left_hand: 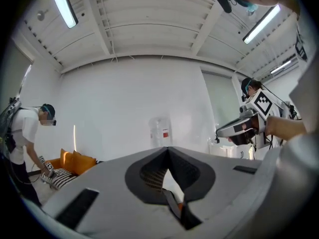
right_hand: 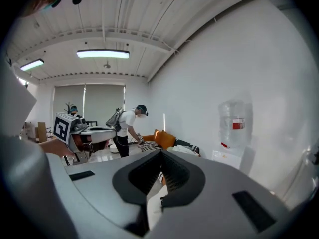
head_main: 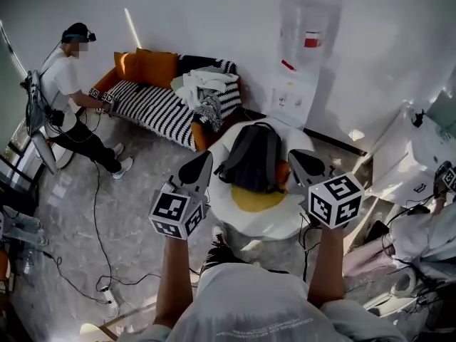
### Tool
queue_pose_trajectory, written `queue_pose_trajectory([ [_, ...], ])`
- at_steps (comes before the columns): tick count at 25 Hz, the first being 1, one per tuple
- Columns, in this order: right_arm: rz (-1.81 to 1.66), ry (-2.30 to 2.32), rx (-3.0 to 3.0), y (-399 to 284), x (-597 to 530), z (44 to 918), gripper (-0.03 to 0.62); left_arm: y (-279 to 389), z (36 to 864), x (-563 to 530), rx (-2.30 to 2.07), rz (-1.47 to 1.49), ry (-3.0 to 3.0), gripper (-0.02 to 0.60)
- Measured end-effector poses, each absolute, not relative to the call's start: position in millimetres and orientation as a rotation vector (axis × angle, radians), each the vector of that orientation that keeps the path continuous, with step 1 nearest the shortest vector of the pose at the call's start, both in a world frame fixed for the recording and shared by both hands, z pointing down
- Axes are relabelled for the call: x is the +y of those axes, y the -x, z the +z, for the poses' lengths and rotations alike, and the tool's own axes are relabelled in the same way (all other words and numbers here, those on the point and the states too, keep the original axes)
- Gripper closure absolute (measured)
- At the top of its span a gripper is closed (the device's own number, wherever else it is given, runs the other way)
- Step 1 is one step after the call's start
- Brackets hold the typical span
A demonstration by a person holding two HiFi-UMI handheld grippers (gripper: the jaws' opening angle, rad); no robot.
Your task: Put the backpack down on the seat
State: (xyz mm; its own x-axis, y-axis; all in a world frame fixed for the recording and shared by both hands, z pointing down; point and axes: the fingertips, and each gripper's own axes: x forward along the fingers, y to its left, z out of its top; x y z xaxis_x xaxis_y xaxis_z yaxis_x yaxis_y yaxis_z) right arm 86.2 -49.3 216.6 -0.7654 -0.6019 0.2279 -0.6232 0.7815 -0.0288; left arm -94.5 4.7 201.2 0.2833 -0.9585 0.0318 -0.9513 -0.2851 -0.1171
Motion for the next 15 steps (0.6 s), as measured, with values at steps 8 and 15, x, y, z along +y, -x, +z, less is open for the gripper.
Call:
queue_pose_trajectory([
  [8, 0.068, -0.977, -2.813, -93.1, -47.8, 185.6, 0.591, 81.9, 173.3, 6.8, 1.82, -0.198, 2.363, 0.572],
  [15, 0.02, -0.974, -2.795, -86.8, -46.6, 181.2, 0.591, 78.7, 163.0, 4.6, 1.763, -0.238, 2.342, 0.572],
])
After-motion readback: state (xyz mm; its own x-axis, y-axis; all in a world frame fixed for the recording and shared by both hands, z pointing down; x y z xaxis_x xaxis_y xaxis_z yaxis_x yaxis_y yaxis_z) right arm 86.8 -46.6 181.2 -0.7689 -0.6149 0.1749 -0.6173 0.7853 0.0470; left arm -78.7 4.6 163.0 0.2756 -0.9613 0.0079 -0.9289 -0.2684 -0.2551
